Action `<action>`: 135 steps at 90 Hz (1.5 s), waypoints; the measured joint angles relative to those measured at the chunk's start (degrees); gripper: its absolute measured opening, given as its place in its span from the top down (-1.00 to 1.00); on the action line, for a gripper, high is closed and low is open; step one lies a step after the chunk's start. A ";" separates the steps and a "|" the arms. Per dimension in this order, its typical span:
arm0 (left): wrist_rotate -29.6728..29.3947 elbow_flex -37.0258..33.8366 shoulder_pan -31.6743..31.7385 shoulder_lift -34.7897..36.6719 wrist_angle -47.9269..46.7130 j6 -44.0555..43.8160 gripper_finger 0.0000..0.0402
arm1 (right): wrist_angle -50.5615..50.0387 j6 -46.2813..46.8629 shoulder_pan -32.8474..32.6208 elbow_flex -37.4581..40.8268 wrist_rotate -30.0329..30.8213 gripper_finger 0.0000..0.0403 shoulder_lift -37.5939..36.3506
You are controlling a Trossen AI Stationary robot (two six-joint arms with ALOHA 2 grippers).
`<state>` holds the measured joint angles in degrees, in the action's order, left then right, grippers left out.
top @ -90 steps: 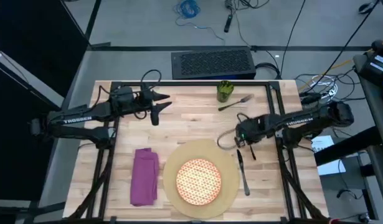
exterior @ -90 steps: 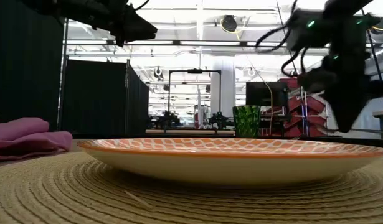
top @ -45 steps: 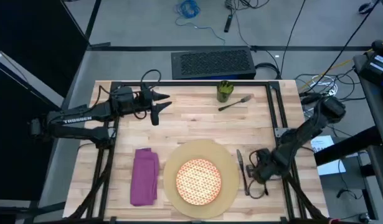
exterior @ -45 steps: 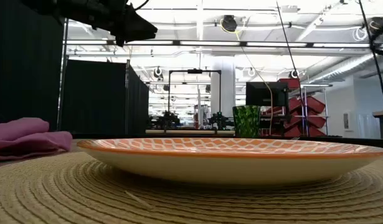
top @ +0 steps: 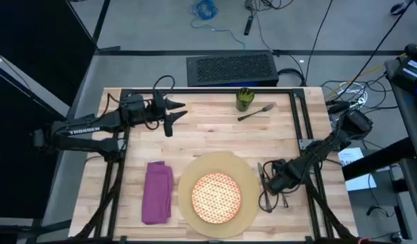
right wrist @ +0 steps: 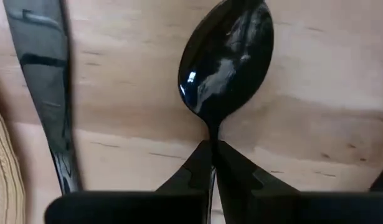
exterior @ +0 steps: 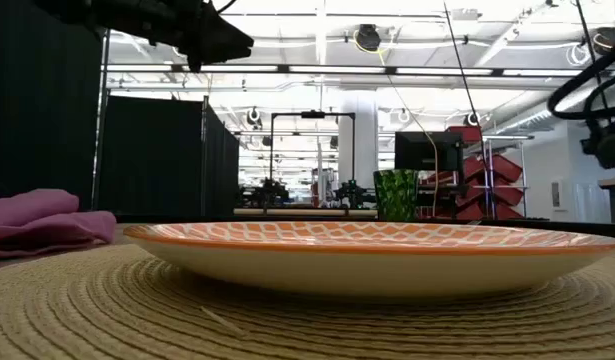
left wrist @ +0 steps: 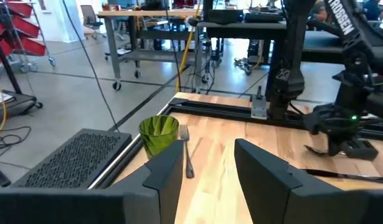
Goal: Set table place
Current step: Move the black spoon to the right of the table knife, then put the black fork on top of the purple table napkin
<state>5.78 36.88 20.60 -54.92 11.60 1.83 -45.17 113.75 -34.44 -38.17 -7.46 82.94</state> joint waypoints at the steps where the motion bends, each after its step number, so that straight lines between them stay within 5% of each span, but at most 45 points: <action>1: 0.00 0.00 0.01 0.00 0.00 0.00 0.34 | 0.05 -0.20 0.12 -0.03 -0.04 1.00 0.07; 55: 0.04 0.00 0.02 0.00 -0.33 0.04 0.35 | -2.51 -4.28 1.12 -1.42 0.19 0.34 -1.82; 74: 0.81 0.00 0.00 0.00 -0.72 0.02 0.34 | -14.57 -11.05 5.33 -7.11 8.73 0.30 -5.76; 100: -11.50 0.00 0.02 -0.02 -0.16 0.05 0.34 | -11.63 -33.21 23.70 -8.62 26.99 0.30 -8.72; 125: -12.20 0.00 0.00 -0.04 -0.64 0.04 0.34 | 8.69 -67.44 44.46 -8.59 26.96 0.30 -8.81; 135: -12.20 0.00 0.00 -0.52 -0.86 0.06 0.34 | 9.76 -74.65 50.90 -9.50 26.70 0.30 -8.81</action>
<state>-6.42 36.88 20.60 -55.43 10.73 1.88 -35.41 39.09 16.46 -47.67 19.25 74.13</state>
